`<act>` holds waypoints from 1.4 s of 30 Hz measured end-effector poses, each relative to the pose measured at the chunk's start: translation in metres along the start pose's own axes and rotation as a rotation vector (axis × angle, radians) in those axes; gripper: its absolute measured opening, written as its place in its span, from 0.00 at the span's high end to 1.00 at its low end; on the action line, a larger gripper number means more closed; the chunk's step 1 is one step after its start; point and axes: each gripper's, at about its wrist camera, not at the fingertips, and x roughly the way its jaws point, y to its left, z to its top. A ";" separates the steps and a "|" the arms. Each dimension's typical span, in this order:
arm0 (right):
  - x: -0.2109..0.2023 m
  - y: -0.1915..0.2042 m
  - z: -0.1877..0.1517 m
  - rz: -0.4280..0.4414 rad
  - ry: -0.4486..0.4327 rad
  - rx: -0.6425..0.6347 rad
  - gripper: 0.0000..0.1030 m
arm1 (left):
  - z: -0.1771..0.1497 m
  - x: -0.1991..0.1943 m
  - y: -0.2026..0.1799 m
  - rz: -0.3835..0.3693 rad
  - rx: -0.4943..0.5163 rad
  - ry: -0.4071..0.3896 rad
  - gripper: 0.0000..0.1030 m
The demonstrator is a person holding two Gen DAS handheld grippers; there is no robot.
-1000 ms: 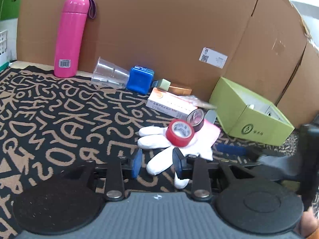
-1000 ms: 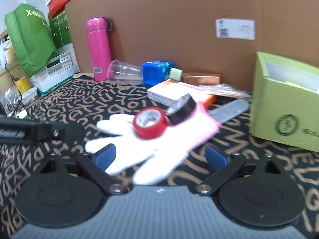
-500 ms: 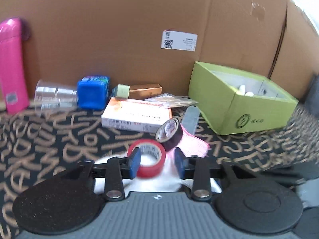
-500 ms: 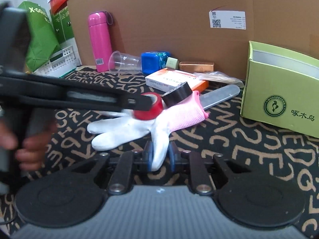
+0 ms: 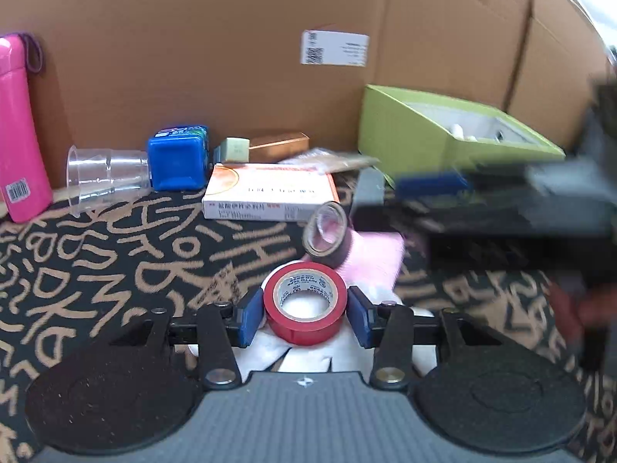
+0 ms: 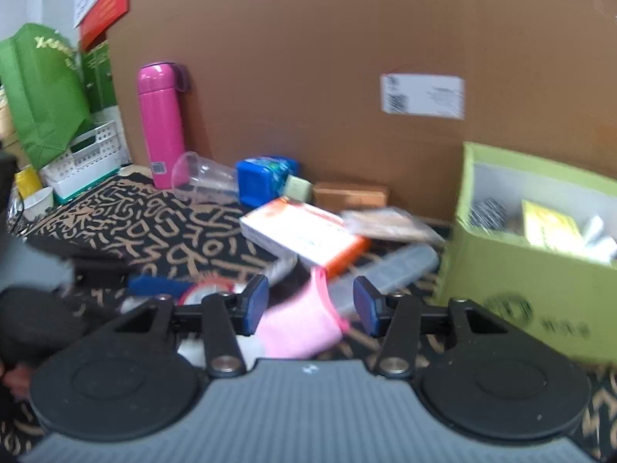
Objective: Organize objects
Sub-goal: 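Grasp the red tape roll with left tool while right tool grasps black tape roll, then carry both tape rolls into the lime-green box and open both tools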
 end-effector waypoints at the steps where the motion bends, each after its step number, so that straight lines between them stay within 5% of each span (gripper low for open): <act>1: 0.005 0.004 0.003 0.004 0.004 -0.022 0.39 | -0.002 -0.003 -0.001 0.005 0.015 0.003 0.52; 9: 0.032 0.031 0.001 0.075 0.074 -0.089 0.40 | -0.012 -0.002 -0.002 0.032 0.030 -0.015 0.50; 13: 0.032 0.020 -0.003 0.082 0.079 -0.022 0.58 | -0.010 0.000 0.001 0.031 0.006 -0.019 0.49; 29: -0.062 -0.009 -0.007 0.061 -0.139 0.127 0.58 | 0.006 -0.043 -0.011 0.076 0.000 -0.097 0.51; 42: -0.123 -0.071 -0.021 -0.053 -0.272 0.272 0.58 | 0.047 -0.067 -0.013 -0.074 -0.108 -0.150 0.52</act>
